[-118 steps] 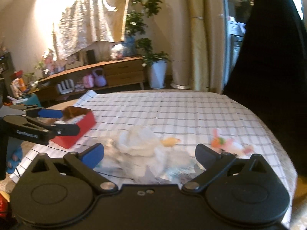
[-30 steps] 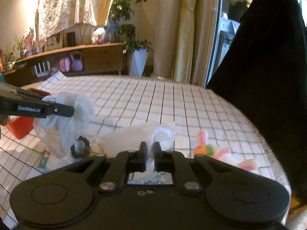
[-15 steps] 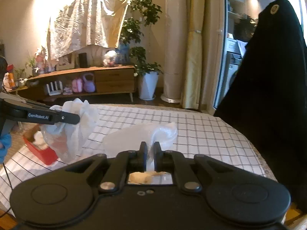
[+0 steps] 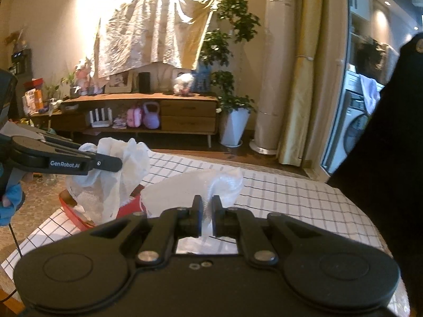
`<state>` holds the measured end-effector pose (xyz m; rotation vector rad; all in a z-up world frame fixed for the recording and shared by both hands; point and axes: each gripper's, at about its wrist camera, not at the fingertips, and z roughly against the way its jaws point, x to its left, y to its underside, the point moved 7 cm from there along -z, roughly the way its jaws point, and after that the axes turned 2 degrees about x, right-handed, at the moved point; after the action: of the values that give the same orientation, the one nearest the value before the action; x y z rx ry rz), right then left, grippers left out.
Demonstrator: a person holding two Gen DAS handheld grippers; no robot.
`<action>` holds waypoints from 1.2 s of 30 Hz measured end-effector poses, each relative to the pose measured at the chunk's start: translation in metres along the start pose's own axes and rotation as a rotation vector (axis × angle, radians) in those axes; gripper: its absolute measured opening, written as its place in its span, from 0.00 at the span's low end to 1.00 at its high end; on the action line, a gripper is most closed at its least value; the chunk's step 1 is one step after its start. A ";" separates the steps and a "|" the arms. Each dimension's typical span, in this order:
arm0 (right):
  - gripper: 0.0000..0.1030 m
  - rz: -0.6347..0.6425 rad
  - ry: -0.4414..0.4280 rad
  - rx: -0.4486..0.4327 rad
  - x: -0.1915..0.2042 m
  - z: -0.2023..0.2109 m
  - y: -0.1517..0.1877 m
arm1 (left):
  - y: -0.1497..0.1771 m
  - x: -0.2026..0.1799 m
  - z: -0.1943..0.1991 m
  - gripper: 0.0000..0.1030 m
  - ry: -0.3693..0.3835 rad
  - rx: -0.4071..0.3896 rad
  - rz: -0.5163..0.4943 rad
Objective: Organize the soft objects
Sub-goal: 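Lift the mesh cloth and tissue and carry both over the red tin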
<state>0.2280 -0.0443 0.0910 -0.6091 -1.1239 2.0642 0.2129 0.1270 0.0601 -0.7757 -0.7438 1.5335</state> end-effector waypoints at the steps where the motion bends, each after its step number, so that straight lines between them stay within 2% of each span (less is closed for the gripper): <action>1: 0.05 0.006 -0.006 0.000 0.006 -0.002 -0.002 | -0.001 0.008 0.001 0.09 -0.006 -0.001 0.005; 10: 0.06 0.048 -0.079 0.012 0.054 -0.044 -0.027 | -0.002 0.076 0.002 0.09 -0.088 -0.009 0.053; 18: 0.05 0.099 -0.083 0.042 0.091 -0.098 -0.040 | 0.012 0.126 -0.021 0.09 -0.127 0.035 0.099; 29: 0.05 0.195 -0.064 0.146 0.127 -0.171 -0.021 | 0.059 0.158 -0.063 0.09 -0.158 0.147 0.135; 36: 0.05 0.210 -0.079 0.202 0.144 -0.206 -0.011 | 0.076 0.163 -0.087 0.09 -0.157 0.189 0.130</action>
<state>0.2784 0.1778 -0.0160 -0.5702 -0.9103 2.3655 0.2282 0.2844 -0.0619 -0.5763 -0.6608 1.7692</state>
